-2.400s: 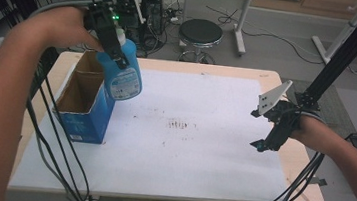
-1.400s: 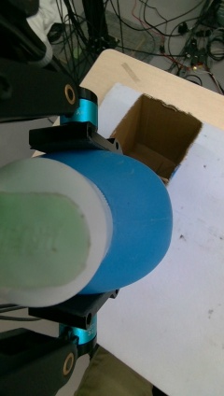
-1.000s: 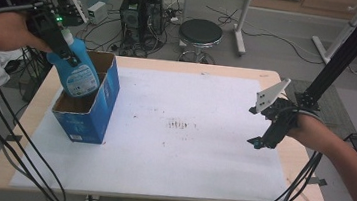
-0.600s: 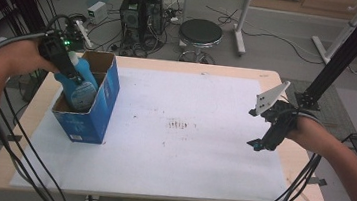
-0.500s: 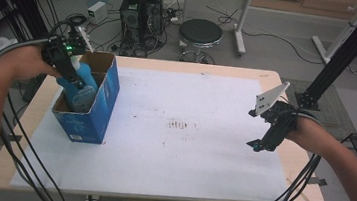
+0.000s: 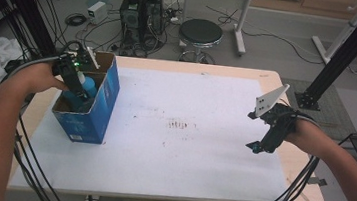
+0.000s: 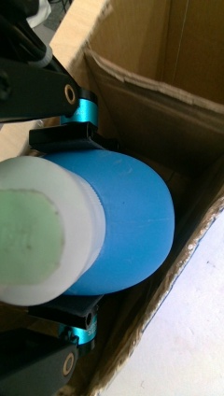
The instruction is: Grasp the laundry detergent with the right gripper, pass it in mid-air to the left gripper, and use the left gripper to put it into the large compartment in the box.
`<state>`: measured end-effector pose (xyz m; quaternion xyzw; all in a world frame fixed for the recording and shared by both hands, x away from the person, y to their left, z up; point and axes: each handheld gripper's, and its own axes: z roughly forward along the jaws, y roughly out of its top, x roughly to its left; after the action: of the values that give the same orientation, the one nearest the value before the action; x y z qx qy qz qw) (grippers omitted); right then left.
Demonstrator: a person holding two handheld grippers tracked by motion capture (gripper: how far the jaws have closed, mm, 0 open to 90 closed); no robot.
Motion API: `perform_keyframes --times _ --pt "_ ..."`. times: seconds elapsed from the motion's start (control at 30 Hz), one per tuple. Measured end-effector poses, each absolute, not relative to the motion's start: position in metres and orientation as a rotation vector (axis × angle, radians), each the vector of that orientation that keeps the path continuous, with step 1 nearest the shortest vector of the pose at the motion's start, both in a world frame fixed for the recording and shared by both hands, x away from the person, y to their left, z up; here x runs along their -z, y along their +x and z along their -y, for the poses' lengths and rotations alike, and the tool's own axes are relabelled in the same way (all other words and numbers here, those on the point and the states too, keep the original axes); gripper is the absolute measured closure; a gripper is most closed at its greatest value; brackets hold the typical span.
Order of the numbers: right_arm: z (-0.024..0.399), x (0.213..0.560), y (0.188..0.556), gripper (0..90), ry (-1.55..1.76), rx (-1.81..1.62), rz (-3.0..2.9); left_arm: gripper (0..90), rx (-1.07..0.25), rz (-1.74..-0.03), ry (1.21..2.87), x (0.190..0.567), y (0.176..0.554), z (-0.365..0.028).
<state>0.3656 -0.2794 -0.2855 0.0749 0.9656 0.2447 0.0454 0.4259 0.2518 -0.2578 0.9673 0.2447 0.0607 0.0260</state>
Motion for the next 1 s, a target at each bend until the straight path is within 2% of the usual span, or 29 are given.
perform_keyframes --times 0.3,0.33,0.37,0.4,0.5,0.53,0.63,0.77,0.8,0.83,1.0 --pt "0.280 0.291 0.366 0.7 0.233 -0.756 -2.962 37.8 -0.165 -0.751 3.035 0.274 0.431 -0.251" --pt "0.280 0.292 0.366 0.8 0.230 -0.758 -2.959 37.7 -0.161 -0.755 3.030 0.276 0.431 -0.251" --pt "0.280 0.293 0.366 0.7 0.238 -0.759 -2.961 37.8 -0.175 -0.820 2.951 0.279 0.429 -0.250" --pt "0.281 0.293 0.366 0.7 0.238 -0.757 -2.963 37.7 -0.165 -0.747 3.017 0.276 0.432 -0.251" --pt "0.281 0.294 0.366 0.7 0.242 -0.758 -2.961 37.7 -0.168 -0.819 2.948 0.280 0.430 -0.248" --pt "0.280 0.294 0.366 0.7 0.239 -0.759 -2.960 37.6 -0.156 -0.745 3.021 0.277 0.434 -0.250" --pt "0.279 0.294 0.366 0.7 0.234 -0.765 -2.960 37.5 -0.171 -0.806 2.964 0.279 0.433 -0.251" --pt "0.278 0.296 0.366 0.7 0.221 -0.759 -2.968 37.3 -0.151 -0.789 2.981 0.278 0.434 -0.255" --pt "0.277 0.296 0.366 0.7 0.227 -0.760 -2.968 37.3 -0.166 -0.846 2.915 0.281 0.431 -0.254" --pt "0.277 0.297 0.366 0.7 0.229 -0.767 -2.965 37.2 -0.161 -0.788 2.971 0.278 0.433 -0.255" --pt "0.277 0.297 0.366 0.7 0.224 -0.757 -2.972 36.7 -0.153 -0.768 2.973 0.278 0.434 -0.255"
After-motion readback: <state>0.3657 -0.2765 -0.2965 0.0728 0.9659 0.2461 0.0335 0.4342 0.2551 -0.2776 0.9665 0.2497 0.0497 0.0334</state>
